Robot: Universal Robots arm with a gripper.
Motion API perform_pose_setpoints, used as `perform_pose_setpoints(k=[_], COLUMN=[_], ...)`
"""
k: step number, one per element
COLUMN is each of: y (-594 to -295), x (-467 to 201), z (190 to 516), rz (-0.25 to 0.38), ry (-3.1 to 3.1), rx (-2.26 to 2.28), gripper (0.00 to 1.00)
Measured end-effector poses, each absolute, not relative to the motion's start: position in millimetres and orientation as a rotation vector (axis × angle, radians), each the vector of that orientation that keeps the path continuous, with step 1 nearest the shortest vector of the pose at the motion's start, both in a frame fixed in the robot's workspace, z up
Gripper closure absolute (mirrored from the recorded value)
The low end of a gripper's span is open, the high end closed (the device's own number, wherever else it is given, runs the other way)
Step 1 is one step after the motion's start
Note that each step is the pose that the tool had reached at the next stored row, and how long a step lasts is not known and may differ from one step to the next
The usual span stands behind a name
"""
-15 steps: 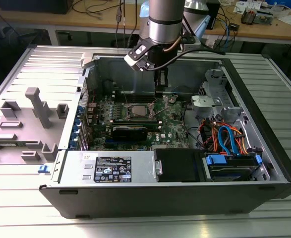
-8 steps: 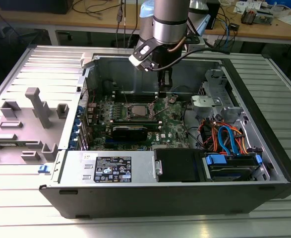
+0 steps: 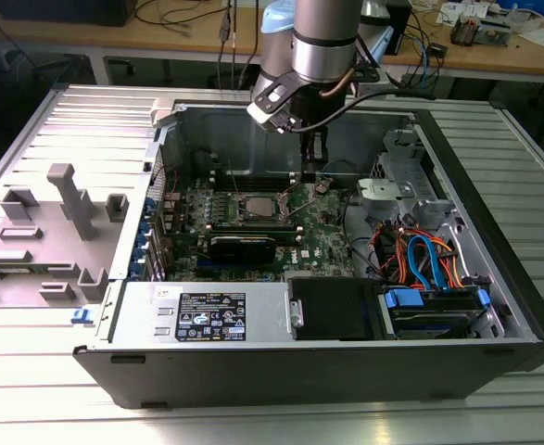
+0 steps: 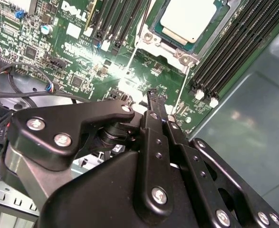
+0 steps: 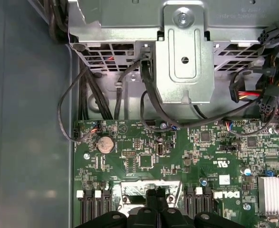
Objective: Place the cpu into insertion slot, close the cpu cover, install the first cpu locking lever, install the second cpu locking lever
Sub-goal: 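Close the cpu cover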
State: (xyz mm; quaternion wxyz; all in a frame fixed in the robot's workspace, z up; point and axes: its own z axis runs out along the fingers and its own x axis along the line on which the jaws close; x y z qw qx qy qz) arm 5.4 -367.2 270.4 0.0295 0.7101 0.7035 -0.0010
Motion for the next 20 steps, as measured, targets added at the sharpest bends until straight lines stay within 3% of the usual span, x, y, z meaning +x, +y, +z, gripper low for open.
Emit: perform_pose_setpoints(k=[20], y=[-366], x=[22], z=[270], rz=[-0.003], ry=[2.169], rx=[2.19], gripper=[0.89])
